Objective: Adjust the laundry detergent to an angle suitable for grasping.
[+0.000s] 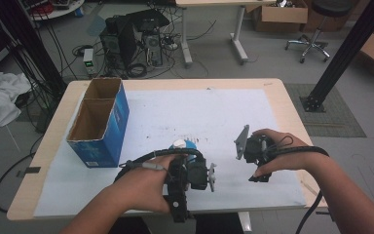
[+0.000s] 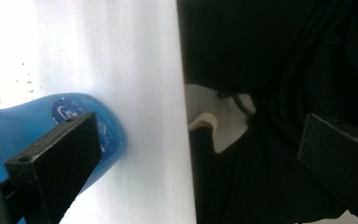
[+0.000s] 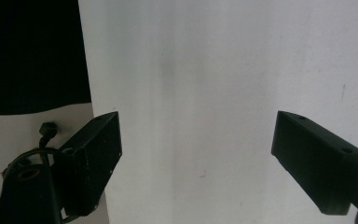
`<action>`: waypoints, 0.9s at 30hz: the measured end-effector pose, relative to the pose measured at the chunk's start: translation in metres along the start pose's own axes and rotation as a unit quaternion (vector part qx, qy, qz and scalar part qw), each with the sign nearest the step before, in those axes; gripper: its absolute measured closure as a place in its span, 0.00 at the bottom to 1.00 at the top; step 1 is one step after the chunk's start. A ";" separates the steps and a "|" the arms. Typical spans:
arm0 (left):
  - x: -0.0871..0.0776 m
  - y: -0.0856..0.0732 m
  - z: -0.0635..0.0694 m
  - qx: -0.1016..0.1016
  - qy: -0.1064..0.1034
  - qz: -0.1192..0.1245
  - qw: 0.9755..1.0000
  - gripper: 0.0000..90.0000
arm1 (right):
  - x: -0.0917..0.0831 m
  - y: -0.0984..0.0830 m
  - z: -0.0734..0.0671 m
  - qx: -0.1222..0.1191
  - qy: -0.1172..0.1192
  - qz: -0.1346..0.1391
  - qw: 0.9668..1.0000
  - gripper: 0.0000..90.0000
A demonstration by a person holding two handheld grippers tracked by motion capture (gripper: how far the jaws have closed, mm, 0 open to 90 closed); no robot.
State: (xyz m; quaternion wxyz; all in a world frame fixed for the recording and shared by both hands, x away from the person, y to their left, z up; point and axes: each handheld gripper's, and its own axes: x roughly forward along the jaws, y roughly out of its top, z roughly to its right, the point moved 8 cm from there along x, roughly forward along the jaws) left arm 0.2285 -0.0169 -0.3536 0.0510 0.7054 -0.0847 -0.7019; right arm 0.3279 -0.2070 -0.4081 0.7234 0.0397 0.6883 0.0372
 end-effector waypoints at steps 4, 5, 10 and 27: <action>-0.001 0.001 -0.001 0.003 0.001 -0.003 1.000 0.00 | -0.001 0.002 0.001 -0.004 0.000 0.001 1.000 0.18; -0.001 0.001 -0.001 0.003 0.001 -0.003 1.000 0.00 | -0.001 0.002 0.001 -0.004 0.000 0.001 1.000 0.18; -0.003 0.001 -0.002 -0.002 -0.001 0.004 1.000 0.00 | -0.001 0.002 0.002 -0.006 0.002 0.001 1.000 0.18; -0.003 -0.001 0.001 -0.005 0.004 0.005 1.000 0.00 | -0.005 0.006 0.004 -0.012 -0.007 0.003 1.000 0.18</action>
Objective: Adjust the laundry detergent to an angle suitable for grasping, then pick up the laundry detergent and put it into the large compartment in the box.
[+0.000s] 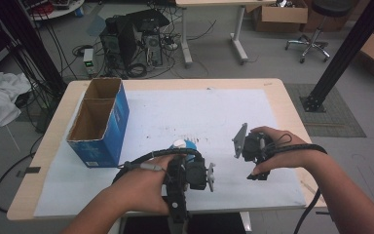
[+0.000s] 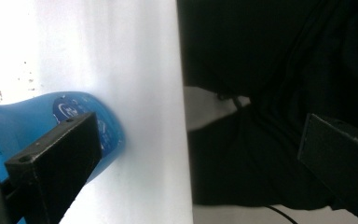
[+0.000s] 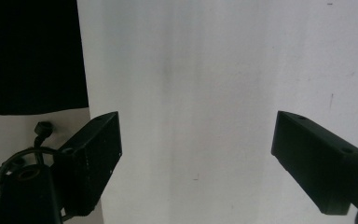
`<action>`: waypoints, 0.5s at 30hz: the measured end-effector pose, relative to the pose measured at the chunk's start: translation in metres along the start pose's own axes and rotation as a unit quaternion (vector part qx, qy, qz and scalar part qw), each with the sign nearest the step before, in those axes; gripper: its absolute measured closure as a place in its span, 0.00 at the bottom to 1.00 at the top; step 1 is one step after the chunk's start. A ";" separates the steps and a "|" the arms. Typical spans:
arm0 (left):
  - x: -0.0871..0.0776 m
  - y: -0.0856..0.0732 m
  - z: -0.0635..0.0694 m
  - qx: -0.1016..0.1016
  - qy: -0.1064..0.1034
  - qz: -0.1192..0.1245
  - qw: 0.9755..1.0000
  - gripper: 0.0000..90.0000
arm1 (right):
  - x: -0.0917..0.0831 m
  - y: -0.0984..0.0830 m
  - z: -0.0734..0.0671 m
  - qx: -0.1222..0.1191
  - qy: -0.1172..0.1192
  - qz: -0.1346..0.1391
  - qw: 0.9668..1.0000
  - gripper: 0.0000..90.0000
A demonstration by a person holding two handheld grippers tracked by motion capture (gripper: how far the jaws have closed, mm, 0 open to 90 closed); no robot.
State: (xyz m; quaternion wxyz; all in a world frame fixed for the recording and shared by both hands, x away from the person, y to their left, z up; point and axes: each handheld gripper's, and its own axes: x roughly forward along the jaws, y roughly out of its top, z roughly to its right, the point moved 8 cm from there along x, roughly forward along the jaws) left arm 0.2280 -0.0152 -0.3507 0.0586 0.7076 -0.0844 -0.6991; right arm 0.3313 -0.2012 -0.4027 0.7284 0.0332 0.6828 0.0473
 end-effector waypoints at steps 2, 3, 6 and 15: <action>0.002 -0.001 -0.001 0.001 0.001 -0.005 1.000 0.00 | -0.001 -0.001 0.000 0.001 -0.001 -0.001 1.000 0.18; 0.002 -0.001 0.000 0.001 0.001 -0.005 1.000 0.00 | -0.002 -0.001 -0.001 0.000 0.000 -0.001 1.000 0.18; -0.001 -0.001 0.001 0.001 0.002 -0.001 1.000 0.00 | -0.003 -0.002 -0.003 0.000 0.000 0.002 1.000 0.18; -0.001 -0.001 0.006 -0.006 0.001 -0.009 1.000 0.00 | -0.005 -0.003 -0.006 -0.001 0.000 0.004 1.000 0.18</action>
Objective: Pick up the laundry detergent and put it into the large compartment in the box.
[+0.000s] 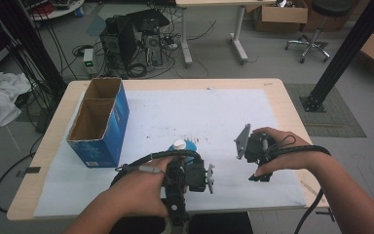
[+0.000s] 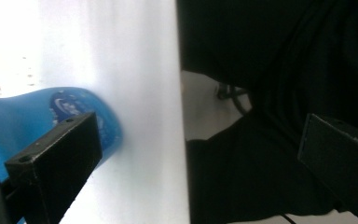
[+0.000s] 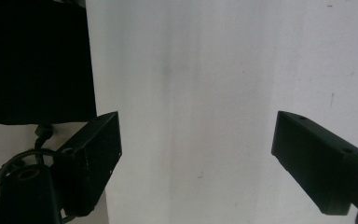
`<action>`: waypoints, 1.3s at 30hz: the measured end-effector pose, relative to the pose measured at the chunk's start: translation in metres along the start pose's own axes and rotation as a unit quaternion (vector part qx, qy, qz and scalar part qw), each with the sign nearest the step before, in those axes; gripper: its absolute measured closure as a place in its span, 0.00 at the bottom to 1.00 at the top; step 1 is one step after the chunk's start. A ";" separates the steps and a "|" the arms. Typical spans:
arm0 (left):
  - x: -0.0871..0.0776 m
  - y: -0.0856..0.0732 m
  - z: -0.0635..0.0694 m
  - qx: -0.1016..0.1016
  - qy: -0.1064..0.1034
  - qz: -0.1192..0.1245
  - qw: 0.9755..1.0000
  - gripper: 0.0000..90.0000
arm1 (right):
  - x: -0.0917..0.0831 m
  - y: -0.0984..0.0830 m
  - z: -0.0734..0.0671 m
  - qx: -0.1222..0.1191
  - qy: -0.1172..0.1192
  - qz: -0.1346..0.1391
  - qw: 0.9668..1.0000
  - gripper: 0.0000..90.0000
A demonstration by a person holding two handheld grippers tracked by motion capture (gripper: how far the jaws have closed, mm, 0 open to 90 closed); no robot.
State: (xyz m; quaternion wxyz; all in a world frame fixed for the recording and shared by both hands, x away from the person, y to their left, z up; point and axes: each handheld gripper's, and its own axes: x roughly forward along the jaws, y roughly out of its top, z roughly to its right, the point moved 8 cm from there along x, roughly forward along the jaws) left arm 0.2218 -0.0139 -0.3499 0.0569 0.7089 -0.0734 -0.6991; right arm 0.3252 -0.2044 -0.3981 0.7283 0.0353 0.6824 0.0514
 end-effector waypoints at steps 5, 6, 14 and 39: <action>0.000 0.002 0.000 -0.010 0.006 -0.008 1.000 0.00 | 0.001 -0.001 -0.002 -0.002 0.000 0.001 1.000 0.18; -0.002 0.003 -0.001 -0.011 0.007 -0.007 1.000 0.00 | 0.001 -0.001 -0.002 -0.002 -0.001 0.001 1.000 0.18; -0.025 0.006 -0.002 -0.032 0.021 -0.001 0.999 0.00 | -0.003 -0.003 -0.005 -0.003 -0.004 0.002 1.000 0.18; -0.069 0.002 -0.042 -0.112 0.054 -0.001 0.992 0.00 | 0.000 0.002 -0.005 -0.009 -0.001 0.002 1.000 0.18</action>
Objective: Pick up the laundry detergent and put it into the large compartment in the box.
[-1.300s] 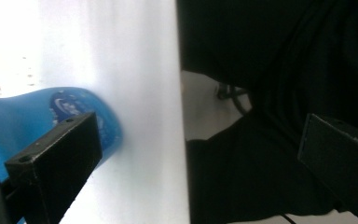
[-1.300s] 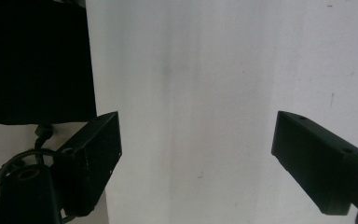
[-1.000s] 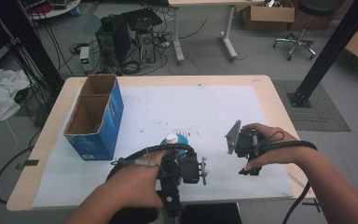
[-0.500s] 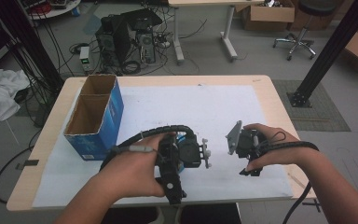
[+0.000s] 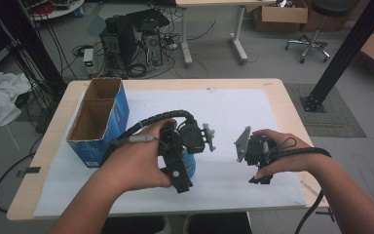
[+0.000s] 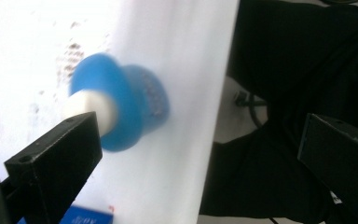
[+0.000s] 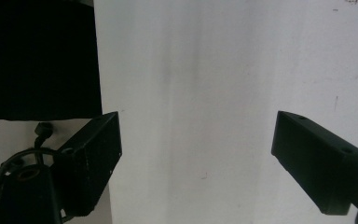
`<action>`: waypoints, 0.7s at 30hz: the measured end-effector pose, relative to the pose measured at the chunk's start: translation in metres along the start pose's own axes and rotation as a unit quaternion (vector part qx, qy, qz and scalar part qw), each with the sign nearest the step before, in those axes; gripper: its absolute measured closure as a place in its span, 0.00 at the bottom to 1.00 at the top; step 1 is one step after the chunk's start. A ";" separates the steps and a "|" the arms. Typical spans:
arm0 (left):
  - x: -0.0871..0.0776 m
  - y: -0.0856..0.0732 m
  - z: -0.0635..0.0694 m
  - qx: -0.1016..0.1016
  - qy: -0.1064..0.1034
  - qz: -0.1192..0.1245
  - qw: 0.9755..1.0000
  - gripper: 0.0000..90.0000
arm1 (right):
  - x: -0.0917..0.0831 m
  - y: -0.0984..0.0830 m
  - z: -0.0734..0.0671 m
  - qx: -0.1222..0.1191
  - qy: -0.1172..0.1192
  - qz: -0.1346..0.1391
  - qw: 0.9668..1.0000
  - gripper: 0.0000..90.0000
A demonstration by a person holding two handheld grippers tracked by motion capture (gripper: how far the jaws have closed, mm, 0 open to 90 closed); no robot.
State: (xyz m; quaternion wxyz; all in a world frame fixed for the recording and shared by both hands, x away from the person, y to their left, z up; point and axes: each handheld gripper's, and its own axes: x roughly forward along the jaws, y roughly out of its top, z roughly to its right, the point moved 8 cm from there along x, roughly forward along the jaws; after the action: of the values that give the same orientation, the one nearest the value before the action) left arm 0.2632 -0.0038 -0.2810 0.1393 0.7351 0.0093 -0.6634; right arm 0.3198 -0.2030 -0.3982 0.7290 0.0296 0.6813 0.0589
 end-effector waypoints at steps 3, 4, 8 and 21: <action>0.000 -0.002 -0.010 -0.025 0.002 -0.004 1.000 0.00 | 0.000 0.001 0.000 0.000 0.001 0.000 1.000 0.18; 0.001 -0.003 -0.015 -0.042 -0.001 -0.004 0.999 0.00 | 0.001 0.002 0.000 0.000 0.001 -0.001 1.000 0.18; 0.005 -0.007 -0.022 -0.063 -0.005 -0.013 0.998 0.00 | 0.001 0.003 0.001 -0.001 0.002 -0.002 1.000 0.18; 0.027 -0.007 -0.043 -0.117 -0.018 -0.020 0.993 0.00 | 0.001 0.004 0.000 -0.001 0.001 0.000 1.000 0.18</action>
State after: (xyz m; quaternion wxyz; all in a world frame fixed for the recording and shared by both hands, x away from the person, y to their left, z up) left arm 0.3072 0.0080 -0.3055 0.2107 0.7014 0.0992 -0.6736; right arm 0.3201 -0.1985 -0.3986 0.7282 0.0288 0.6821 0.0595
